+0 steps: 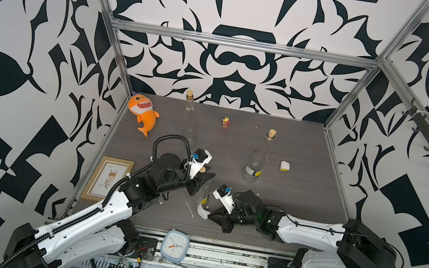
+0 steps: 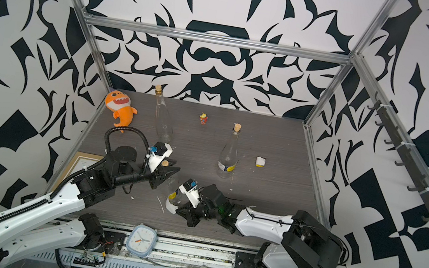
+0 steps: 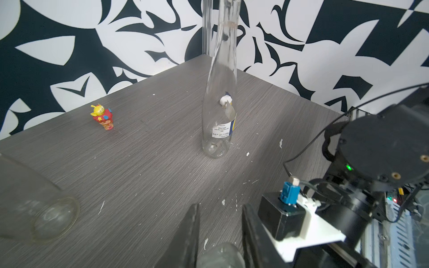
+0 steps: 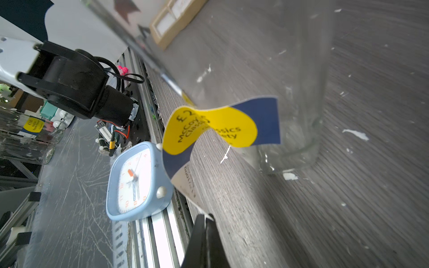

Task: Remove the label from the bottle
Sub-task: Tear open the label from the bottle.

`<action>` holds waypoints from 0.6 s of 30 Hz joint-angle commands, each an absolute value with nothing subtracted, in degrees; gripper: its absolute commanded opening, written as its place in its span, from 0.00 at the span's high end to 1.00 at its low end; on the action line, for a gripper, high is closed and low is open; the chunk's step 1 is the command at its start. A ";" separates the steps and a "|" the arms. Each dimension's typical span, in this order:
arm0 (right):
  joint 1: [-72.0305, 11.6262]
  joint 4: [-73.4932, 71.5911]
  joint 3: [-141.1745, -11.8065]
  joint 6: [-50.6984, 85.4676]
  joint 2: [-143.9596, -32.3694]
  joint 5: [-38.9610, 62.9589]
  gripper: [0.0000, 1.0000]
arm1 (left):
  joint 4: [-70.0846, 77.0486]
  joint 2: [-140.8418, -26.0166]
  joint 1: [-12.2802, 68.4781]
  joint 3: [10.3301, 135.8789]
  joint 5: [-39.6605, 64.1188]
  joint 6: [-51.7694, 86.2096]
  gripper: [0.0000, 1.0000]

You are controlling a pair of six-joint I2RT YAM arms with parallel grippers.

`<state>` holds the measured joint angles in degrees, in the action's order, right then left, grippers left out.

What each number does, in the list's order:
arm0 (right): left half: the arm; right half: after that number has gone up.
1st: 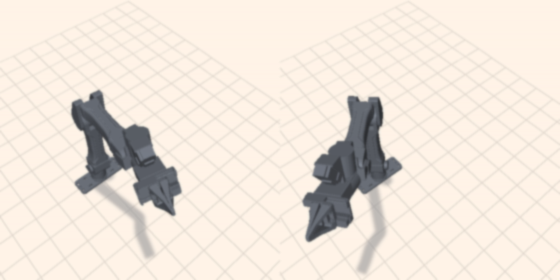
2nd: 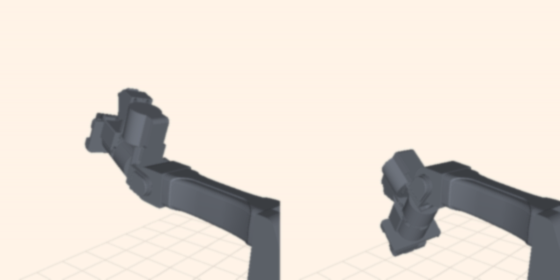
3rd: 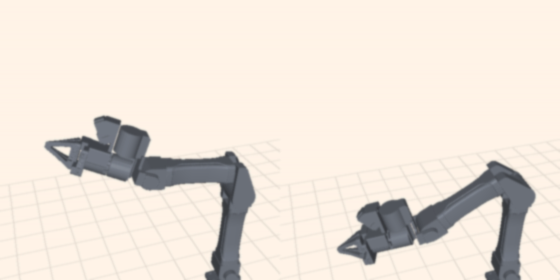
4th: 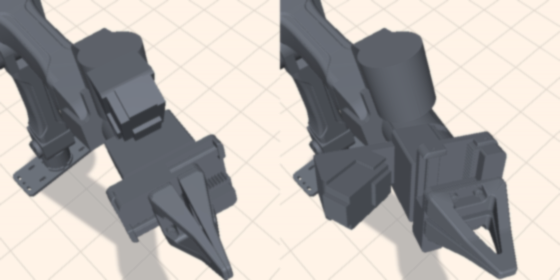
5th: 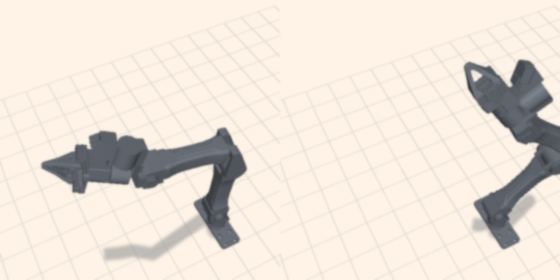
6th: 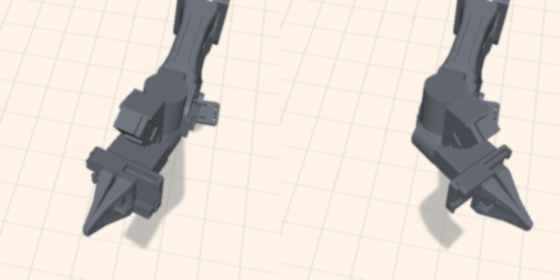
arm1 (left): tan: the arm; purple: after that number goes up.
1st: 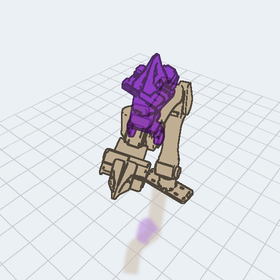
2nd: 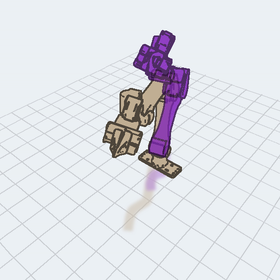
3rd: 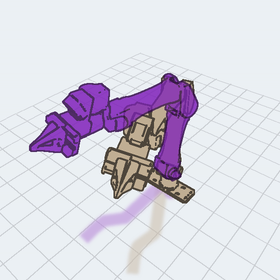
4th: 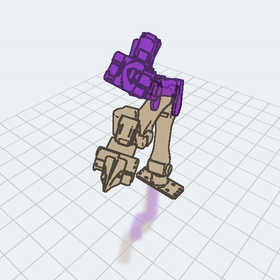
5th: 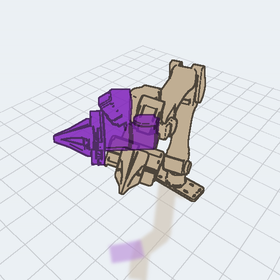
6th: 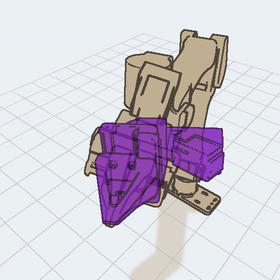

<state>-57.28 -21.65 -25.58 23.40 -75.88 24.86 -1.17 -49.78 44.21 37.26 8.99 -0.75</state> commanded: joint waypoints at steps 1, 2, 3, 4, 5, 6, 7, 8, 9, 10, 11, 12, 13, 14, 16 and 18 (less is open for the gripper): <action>-55.15 -15.58 -27.32 22.04 -72.54 23.89 1.00 | -0.34 -49.28 44.03 37.44 13.60 -3.87 1.00; -54.54 -14.29 -27.19 21.95 -71.65 24.04 1.00 | -0.60 -49.54 44.03 37.74 13.99 -4.32 1.00; -54.17 -12.92 -27.15 21.89 -70.74 24.05 1.00 | -1.06 -50.01 44.01 38.23 14.02 -4.72 1.00; -53.70 -11.68 -27.11 21.83 -70.02 24.22 1.00 | -1.42 -50.32 43.97 38.68 14.11 -5.12 1.00; -53.43 -10.00 -27.12 21.64 -69.11 24.13 1.00 | -1.79 -50.76 43.97 39.20 14.16 -5.58 1.00; -53.11 -8.87 -27.12 21.54 -68.39 23.89 1.00 | -2.16 -51.20 43.95 39.72 14.23 -6.17 1.00; -52.87 -7.57 -27.07 21.40 -67.73 23.52 1.00 | -2.41 -51.56 43.95 40.17 14.49 -6.56 1.00; -52.50 -6.39 -27.03 21.35 -66.89 23.21 1.00 | -2.54 -51.99 43.95 40.42 14.90 -7.05 1.00; -52.07 -5.37 -26.98 21.20 -66.07 22.94 1.00 | -2.77 -52.48 43.95 40.68 15.27 -7.42 1.00; -51.60 -4.60 -26.89 21.19 -65.51 22.66 1.00 | -2.96 -52.83 43.95 40.91 15.52 -7.65 1.00; -51.05 -3.72 -26.73 21.14 -64.78 22.43 1.00 | -3.20 -53.31 43.95 41.15 15.97 -8.05 1.00; -50.46 -2.89 -26.60 21.00 -64.10 22.22 1.00 | -3.43 -53.75 43.95 41.43 16.02 -8.09 1.00; -50.05 -2.30 -26.42 20.87 -63.47 21.84 1.00 | -3.51 -54.02 43.95 41.39 16.22 -8.07 1.00; -49.54 -1.55 -26.29 20.81 -62.82 21.34 1.00 | -3.43 -54.20 43.86 41.41 16.64 -8.04 1.00; -48.63 0.12 -26.28 20.33 -61.44 20.71 1.00 | -3.11 -54.40 43.86 41.13 16.74 -8.08 1.00; -47.65 1.61 -26.17 19.78 -60.32 20.26 1.00 | -3.10 -54.48 43.69 40.89 16.97 -7.98 1.00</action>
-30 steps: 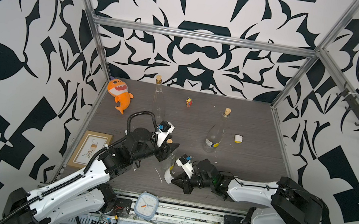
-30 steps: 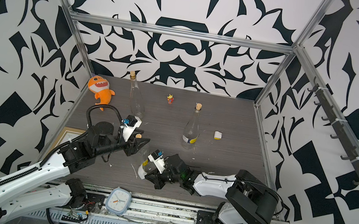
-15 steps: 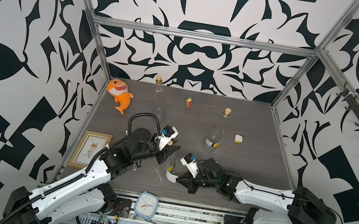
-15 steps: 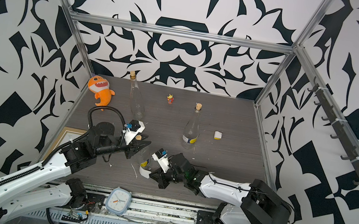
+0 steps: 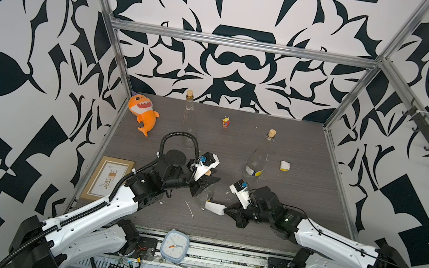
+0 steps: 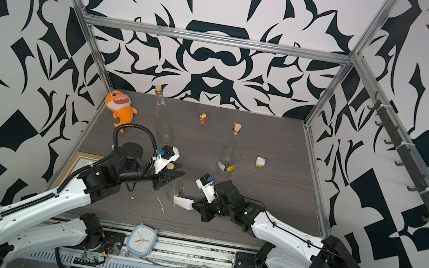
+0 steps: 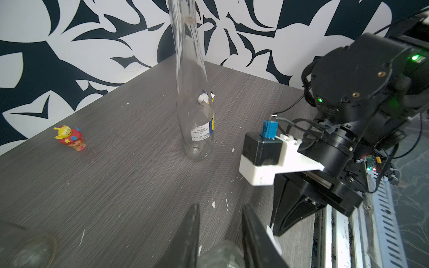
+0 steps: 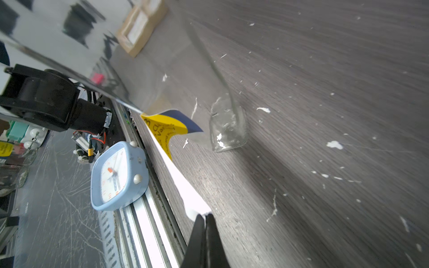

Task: Remove the label from the bottle
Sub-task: Tear open the label from the bottle.

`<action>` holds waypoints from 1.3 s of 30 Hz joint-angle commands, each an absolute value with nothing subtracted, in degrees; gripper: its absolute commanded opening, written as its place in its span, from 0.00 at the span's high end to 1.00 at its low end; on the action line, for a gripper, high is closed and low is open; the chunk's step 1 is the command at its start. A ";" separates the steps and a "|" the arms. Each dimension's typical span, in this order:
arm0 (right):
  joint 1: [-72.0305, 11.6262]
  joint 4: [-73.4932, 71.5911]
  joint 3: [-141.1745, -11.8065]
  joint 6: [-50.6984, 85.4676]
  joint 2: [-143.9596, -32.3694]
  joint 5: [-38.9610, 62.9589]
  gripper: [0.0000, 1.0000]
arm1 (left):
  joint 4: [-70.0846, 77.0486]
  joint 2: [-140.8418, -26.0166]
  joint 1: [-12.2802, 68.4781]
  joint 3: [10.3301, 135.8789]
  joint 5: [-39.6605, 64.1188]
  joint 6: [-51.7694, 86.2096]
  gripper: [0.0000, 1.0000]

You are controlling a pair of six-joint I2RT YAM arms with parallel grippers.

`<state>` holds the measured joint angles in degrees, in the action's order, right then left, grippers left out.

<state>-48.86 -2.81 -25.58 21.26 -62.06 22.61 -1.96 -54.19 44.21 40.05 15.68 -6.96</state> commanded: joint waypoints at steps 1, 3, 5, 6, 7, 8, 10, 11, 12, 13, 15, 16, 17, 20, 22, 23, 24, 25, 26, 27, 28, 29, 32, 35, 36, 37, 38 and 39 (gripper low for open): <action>-47.26 2.21 -26.17 19.55 -60.00 20.22 1.00 | -3.03 -54.48 43.62 40.87 17.13 -8.00 1.00; -46.51 3.19 -26.16 18.92 -59.60 20.48 1.00 | -3.05 -54.58 43.51 40.78 17.74 -8.04 1.00; -46.22 3.50 -26.12 18.64 -59.37 20.57 1.00 | -3.00 -54.67 43.42 40.78 18.10 -7.92 1.00; -46.23 3.61 -26.14 18.46 -59.40 20.57 1.00 | -2.99 -54.66 43.42 40.78 18.20 -7.95 1.00; -46.12 3.77 -26.25 18.38 -59.48 20.48 1.00 | -3.01 -54.66 43.37 40.72 18.13 -7.85 1.00; -46.10 3.91 -26.25 18.29 -59.58 20.48 1.00 | -3.11 -54.57 43.33 40.66 18.02 -7.89 1.00; -46.10 3.79 -26.21 18.17 -59.68 20.40 1.00 | -2.91 -54.40 43.16 40.43 18.11 -7.96 1.00; -46.06 3.62 -26.03 18.15 -59.68 20.58 1.00 | -2.96 -54.38 43.00 40.43 18.21 -7.93 1.00; -46.05 3.42 -25.98 17.87 -59.55 21.50 1.00 | -3.05 -54.40 42.89 40.48 18.36 -7.94 1.00; -46.05 3.52 -25.97 17.23 -59.32 22.37 1.00 | -3.18 -54.38 42.82 40.56 18.37 -7.97 1.00; -46.05 1.81 -25.75 16.48 -57.90 27.22 1.00 | -3.21 -54.49 42.72 40.55 18.45 -7.94 1.00; -46.05 0.65 -25.62 16.45 -57.23 29.46 1.00 | -3.19 -54.57 42.71 40.53 18.55 -7.87 1.00; -46.08 -0.36 -25.71 16.46 -56.75 30.95 1.00 | -3.21 -54.57 42.63 40.55 18.82 -7.91 1.00; -46.13 -1.38 -27.28 15.57 -57.96 34.64 0.78 | -3.68 -54.82 42.28 40.53 22.08 -8.72 1.00; -46.14 -4.13 -27.73 15.58 -59.82 36.91 0.67 | -3.91 -54.93 42.08 40.54 23.37 -9.15 1.00; -46.20 -6.27 -27.77 15.97 -60.98 38.17 0.62 | -3.97 -55.01 41.71 40.65 24.29 -9.30 1.00; -46.16 -8.56 -27.77 16.39 -62.23 39.44 0.59 | -4.00 -55.10 41.38 40.72 25.25 -9.24 1.00; -46.23 -10.56 -27.70 16.75 -63.41 40.56 0.54 | -4.05 -55.19 41.15 40.78 25.97 -9.32 1.00; -46.23 -12.59 -27.75 16.87 -64.79 41.20 0.53 | -4.21 -55.26 40.88 40.87 26.52 -9.32 1.00; -46.19 -14.31 -27.97 16.87 -66.23 41.83 0.51 | -4.22 -55.27 40.70 40.91 27.19 -9.40 1.00; -46.23 -15.28 -28.31 16.68 -67.49 42.40 0.50 | -4.22 -55.16 40.52 40.88 27.71 -9.48 1.00; -46.28 -15.70 -29.12 16.40 -68.72 42.86 0.49 | -4.18 -55.14 40.44 40.89 28.10 -9.49 1.00; -46.41 -18.43 -30.05 15.97 -70.97 44.48 0.48 | -4.14 -55.02 39.78 41.14 29.70 -9.65 1.00; -46.48 -20.53 -30.88 15.61 -72.71 46.55 0.47 | -3.85 -55.02 39.38 41.14 30.76 -9.60 1.00; -46.54 -20.72 -31.23 15.39 -73.03 47.28 0.47 | -3.91 -55.18 39.29 41.28 31.03 -9.49 1.00; -46.63 -20.77 -31.59 15.19 -73.40 47.81 0.47 | -4.02 -55.28 39.29 41.31 31.03 -9.49 1.00; -46.75 -20.74 -31.93 14.87 -73.80 48.35 0.47 | -4.00 -55.37 39.29 41.31 31.04 -9.41 1.00; -46.84 -20.66 -32.36 14.65 -74.31 49.04 0.47 | -3.83 -55.37 39.22 41.17 31.13 -9.42 1.00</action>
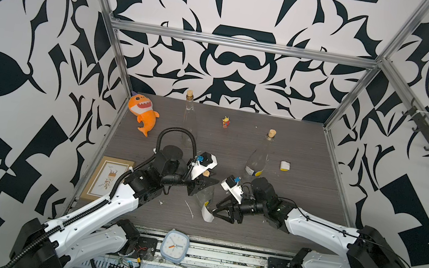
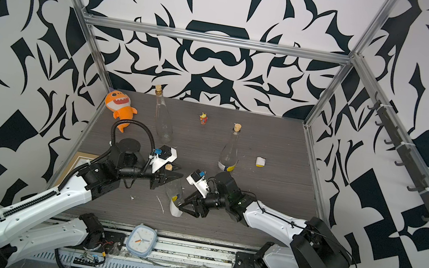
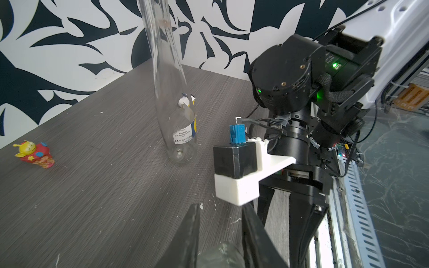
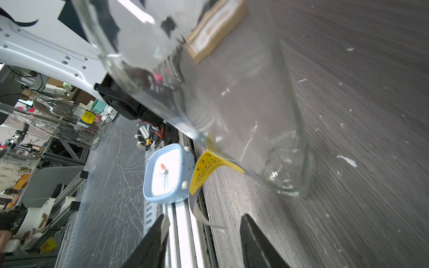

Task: Remove the label from the bottle
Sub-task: Tear open the label from the bottle.

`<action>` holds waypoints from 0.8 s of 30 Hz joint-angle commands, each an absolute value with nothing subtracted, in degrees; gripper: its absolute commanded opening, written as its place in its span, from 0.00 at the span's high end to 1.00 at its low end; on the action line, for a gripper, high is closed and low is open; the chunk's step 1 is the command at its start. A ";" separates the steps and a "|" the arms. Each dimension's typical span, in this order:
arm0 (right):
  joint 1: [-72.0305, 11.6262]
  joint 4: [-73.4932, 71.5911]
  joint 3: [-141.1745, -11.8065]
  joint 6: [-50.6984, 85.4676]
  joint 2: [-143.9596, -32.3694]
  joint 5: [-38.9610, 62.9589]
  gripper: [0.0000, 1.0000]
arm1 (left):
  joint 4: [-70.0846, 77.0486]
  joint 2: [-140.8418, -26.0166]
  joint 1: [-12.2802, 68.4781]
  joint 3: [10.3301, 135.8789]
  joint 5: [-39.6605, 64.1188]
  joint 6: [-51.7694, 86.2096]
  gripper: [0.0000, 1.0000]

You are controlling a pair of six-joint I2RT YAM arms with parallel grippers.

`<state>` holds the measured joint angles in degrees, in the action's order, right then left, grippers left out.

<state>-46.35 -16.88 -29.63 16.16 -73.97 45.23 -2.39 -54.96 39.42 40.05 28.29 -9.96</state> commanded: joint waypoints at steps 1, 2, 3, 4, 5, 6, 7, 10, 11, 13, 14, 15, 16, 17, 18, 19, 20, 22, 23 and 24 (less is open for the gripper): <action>-46.99 -20.65 -32.58 14.43 -74.67 49.64 0.47 | -3.71 -55.35 39.21 41.08 31.05 -9.32 1.00; -47.27 -20.76 -32.86 14.33 -75.16 49.97 0.47 | -3.68 -55.37 39.20 40.98 30.94 -9.27 1.00; -47.54 -20.76 -33.13 14.16 -75.54 50.31 0.47 | -3.62 -55.37 39.20 41.07 30.92 -9.24 1.00; -47.92 -21.07 -33.37 14.23 -75.98 50.53 0.47 | -3.61 -55.33 39.15 41.09 30.84 -9.23 1.00; -48.27 -21.27 -33.61 14.22 -76.55 50.46 0.48 | -3.61 -55.39 39.11 41.05 30.74 -9.24 1.00; -48.77 -21.36 -33.96 14.17 -77.13 50.45 0.48 | -3.61 -55.36 39.11 41.08 30.61 -9.23 1.00; -49.23 -21.37 -34.33 14.20 -77.71 50.45 0.48 | -3.60 -55.37 39.02 41.05 30.45 -9.25 1.00; -51.06 -22.06 -34.88 14.27 -79.71 49.77 0.49 | -3.52 -55.15 38.85 41.10 30.15 -9.24 1.00; -51.64 -22.27 -35.05 14.40 -80.29 49.60 0.50 | -3.52 -55.10 38.84 41.09 30.09 -9.24 1.00; -52.39 -22.42 -35.24 14.79 -81.03 49.39 0.52 | -3.43 -55.02 38.68 40.97 29.99 -9.27 1.00; -52.72 -22.47 -35.20 14.99 -80.99 49.27 0.53 | -3.43 -55.02 38.67 40.99 30.05 -9.23 1.00; -53.02 -22.38 -35.09 15.20 -80.52 49.19 0.55 | -3.43 -55.02 38.67 40.96 29.82 -9.15 1.00; -53.35 -22.15 -34.99 15.37 -80.04 49.07 0.56 | -3.43 -55.02 38.72 40.92 29.88 -9.17 1.00; -53.70 -21.62 -34.85 15.38 -79.38 48.75 0.58 | -3.45 -54.95 38.69 40.87 29.79 -9.18 1.00; -54.03 -20.92 -34.81 15.35 -78.71 48.50 0.59 | -3.39 -54.92 38.61 40.88 29.66 -9.17 1.00; -54.31 -20.39 -34.72 15.33 -78.18 48.43 0.60 | -3.35 -54.93 38.59 40.87 29.59 -9.18 1.00; -54.48 -19.75 -34.56 15.38 -77.64 48.36 0.61 | -3.35 -54.89 38.59 40.87 29.54 -9.14 1.00; -54.85 -18.75 -34.16 15.53 -76.83 47.68 0.63 | -3.20 -54.93 38.58 40.95 29.46 -9.11 1.00; -54.87 -18.51 -33.81 15.60 -76.42 47.43 0.63 | -3.17 -54.93 38.58 40.87 29.44 -9.10 1.00; -54.93 -18.27 -33.39 15.64 -76.08 46.82 0.64 | -3.19 -54.93 38.50 40.92 29.42 -9.08 1.00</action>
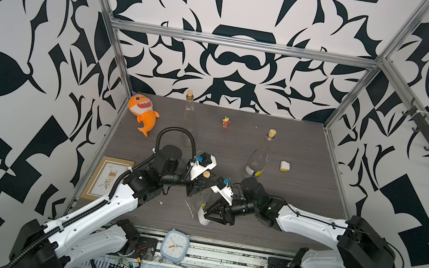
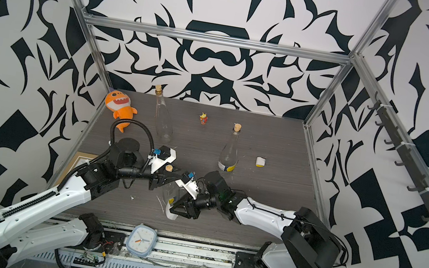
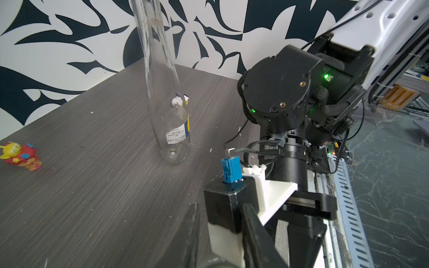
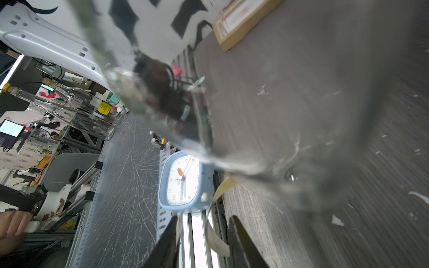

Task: Remove the label from the bottle
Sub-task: Tear open the label from the bottle.

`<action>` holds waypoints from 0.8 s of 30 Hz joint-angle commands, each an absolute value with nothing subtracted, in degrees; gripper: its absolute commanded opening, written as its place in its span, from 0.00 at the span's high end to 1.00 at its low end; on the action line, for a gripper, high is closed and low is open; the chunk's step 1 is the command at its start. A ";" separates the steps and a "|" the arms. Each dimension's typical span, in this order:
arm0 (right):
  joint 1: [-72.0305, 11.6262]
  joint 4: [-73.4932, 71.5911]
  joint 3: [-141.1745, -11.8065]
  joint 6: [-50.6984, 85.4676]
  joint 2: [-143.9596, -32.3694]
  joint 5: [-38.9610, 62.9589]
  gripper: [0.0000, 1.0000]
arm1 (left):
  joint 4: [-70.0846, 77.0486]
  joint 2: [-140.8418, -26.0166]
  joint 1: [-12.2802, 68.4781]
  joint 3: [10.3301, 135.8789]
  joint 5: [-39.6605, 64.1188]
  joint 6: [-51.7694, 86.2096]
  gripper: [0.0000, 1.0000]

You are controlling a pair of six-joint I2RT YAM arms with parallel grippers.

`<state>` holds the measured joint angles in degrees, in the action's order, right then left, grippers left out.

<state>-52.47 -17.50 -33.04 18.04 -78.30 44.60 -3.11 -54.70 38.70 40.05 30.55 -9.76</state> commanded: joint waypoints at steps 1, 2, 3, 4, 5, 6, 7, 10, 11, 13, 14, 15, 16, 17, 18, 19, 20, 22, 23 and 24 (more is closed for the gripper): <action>-54.93 -18.35 -32.90 15.70 -75.75 45.98 0.64 | -3.14 -54.93 38.50 40.87 29.42 -9.05 1.00; -54.93 -18.43 -32.27 15.59 -75.21 45.16 0.64 | -3.12 -55.00 38.50 40.87 29.47 -9.13 1.00; -54.93 -18.41 -31.79 15.58 -74.53 44.56 0.64 | -3.08 -55.02 38.54 40.87 29.46 -9.14 1.00; -54.87 -18.13 -31.41 15.44 -73.71 43.84 0.64 | -3.16 -55.02 38.50 40.96 29.61 -9.05 1.00; -54.85 -17.81 -31.00 15.08 -72.79 43.07 0.64 | -3.16 -54.93 38.50 40.97 29.60 -9.14 1.00; -54.84 -17.47 -30.65 14.79 -71.99 42.53 0.63 | -3.25 -54.85 38.50 40.96 29.70 -9.08 1.00; -54.70 -17.18 -30.43 14.35 -71.46 42.38 0.62 | -3.31 -54.67 38.50 40.98 29.90 -9.11 1.00; -54.08 -16.24 -30.15 13.99 -70.51 42.49 0.60 | -3.25 -54.39 38.50 40.83 30.18 -9.12 1.00; -53.81 -15.86 -30.24 13.97 -70.32 42.63 0.59 | -3.39 -54.27 38.50 40.78 30.29 -9.11 1.00; -53.59 -15.26 -30.00 13.73 -69.61 42.67 0.57 | -3.52 -54.06 38.50 40.78 30.48 -9.09 1.00; -53.53 -15.13 -29.84 13.58 -69.29 42.80 0.57 | -3.52 -53.97 38.50 40.73 30.52 -8.99 1.00; -53.44 -14.75 -29.80 13.43 -68.88 42.78 0.56 | -3.52 -53.83 38.52 40.70 30.48 -8.97 1.00; -53.38 -14.44 -29.76 13.31 -68.74 42.95 0.56 | -3.52 -53.76 38.50 40.77 30.43 -8.97 1.00; -53.45 -14.49 -29.54 13.10 -68.62 43.15 0.56 | -3.52 -53.70 38.50 40.78 30.35 -9.00 1.00; -53.37 -14.64 -29.40 13.10 -68.69 43.07 0.55 | -3.52 -53.69 38.56 40.82 30.32 -9.01 1.00; -53.41 -14.81 -29.39 13.08 -68.94 43.28 0.55 | -3.52 -53.68 38.50 40.80 30.24 -9.02 1.00; -53.43 -14.86 -29.51 13.09 -69.37 43.56 0.55 | -3.59 -53.79 38.50 40.89 30.16 -8.97 1.00; -53.36 -15.07 -30.08 13.40 -70.42 44.24 0.56 | -3.61 -53.88 38.49 40.88 30.21 -8.97 1.00; -53.48 -15.48 -30.38 13.66 -71.17 44.77 0.56 | -3.69 -53.96 38.50 40.96 30.16 -8.92 1.00; -53.49 -16.42 -30.41 14.16 -71.81 45.52 0.56 | -3.69 -53.96 38.49 41.05 30.09 -8.96 1.00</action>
